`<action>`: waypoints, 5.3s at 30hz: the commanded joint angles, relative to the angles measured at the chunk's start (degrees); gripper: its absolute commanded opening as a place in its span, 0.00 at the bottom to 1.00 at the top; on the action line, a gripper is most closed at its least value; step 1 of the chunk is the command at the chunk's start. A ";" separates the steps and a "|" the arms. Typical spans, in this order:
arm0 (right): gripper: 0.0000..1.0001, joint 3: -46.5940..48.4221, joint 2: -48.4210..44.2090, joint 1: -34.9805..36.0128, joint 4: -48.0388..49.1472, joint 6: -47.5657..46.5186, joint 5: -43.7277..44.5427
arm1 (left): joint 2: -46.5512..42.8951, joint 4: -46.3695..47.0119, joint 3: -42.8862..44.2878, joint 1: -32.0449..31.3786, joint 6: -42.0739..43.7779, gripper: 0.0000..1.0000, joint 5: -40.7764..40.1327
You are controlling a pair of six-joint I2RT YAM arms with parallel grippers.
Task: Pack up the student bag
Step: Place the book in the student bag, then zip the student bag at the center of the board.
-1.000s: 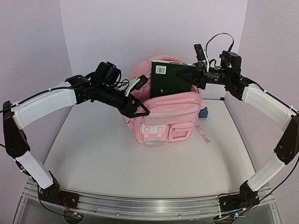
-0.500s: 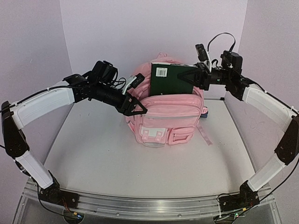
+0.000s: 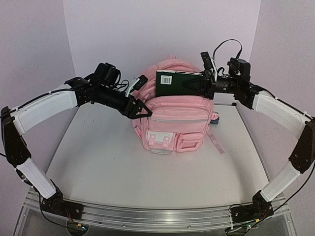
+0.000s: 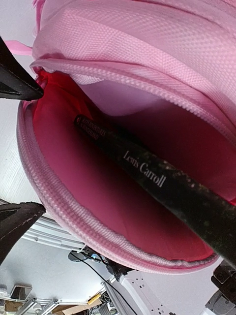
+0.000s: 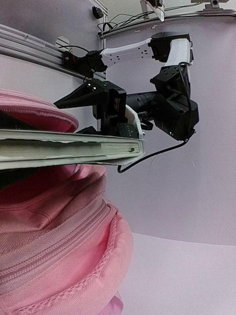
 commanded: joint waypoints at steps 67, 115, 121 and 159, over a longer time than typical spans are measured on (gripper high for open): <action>0.00 -2.05 -13.05 1.72 -5.82 7.88 0.26 | 1.98 2.29 -11.89 -7.16 8.62 0.00 -9.12; 0.86 1.13 -17.52 5.85 -10.60 24.74 30.83 | -4.70 7.46 4.06 4.34 -13.88 0.00 -12.47; 0.88 -7.73 -24.02 4.85 -11.07 33.28 40.87 | -5.07 10.86 2.33 6.44 -15.08 0.00 -10.54; 0.29 -29.54 -4.92 4.84 4.02 22.76 50.98 | -5.03 9.43 0.86 6.90 -14.75 0.00 -4.83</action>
